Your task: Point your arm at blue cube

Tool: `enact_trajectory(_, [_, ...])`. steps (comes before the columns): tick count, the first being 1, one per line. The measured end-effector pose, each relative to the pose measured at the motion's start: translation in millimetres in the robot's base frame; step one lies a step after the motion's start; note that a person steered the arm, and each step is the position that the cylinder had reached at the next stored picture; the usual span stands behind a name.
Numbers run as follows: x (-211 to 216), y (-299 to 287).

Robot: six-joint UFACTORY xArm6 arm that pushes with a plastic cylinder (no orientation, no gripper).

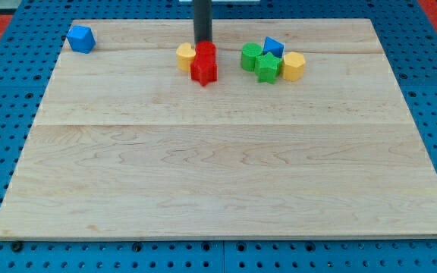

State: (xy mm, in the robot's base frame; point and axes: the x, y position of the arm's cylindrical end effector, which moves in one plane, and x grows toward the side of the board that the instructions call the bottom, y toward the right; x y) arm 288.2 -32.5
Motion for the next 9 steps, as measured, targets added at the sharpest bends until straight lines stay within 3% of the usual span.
enact_trajectory(1, [57,16])
enact_trajectory(2, [75,13])
enact_trajectory(3, [56,-38])
enact_trajectory(5, [18,-32])
enact_trajectory(6, [16,17])
enact_trajectory(7, [-4,3])
enact_trajectory(8, [-13,-79])
enact_trajectory(9, [-8,-86])
